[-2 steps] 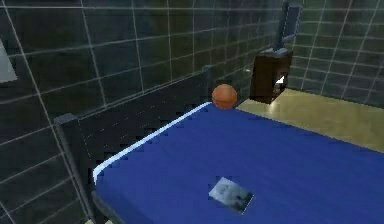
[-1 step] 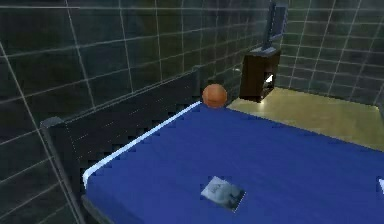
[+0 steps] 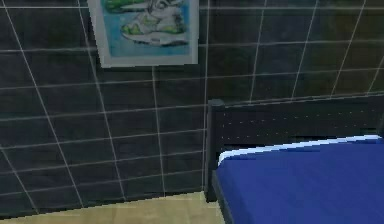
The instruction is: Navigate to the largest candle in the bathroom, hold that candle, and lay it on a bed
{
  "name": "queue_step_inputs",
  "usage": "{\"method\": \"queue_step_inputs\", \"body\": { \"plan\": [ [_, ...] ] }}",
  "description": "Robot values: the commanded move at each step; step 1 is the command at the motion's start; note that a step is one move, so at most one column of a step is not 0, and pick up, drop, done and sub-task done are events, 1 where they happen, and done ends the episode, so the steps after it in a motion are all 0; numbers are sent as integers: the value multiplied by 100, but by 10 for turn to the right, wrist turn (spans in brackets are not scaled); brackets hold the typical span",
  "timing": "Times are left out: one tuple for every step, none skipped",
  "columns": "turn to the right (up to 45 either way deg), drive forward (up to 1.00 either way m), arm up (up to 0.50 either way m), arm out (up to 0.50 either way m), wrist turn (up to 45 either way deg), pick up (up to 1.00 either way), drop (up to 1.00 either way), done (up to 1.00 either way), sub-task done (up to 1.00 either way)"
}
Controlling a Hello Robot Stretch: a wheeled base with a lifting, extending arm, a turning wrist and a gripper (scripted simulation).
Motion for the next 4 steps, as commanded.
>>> {"method": "queue_step_inputs", "body": {
  "plan": [
    [-450, 0, 0, 0, 0, 0, 0, 0, 0],
    [-150, 0, 0, 0, 0, 0, 0, 0, 0],
    [450, 0, 0, 0, 0, 0, 0, 0, 0],
    [120, 0, 0, 0, 0, 0, 0, 0, 0]
  ]
}}
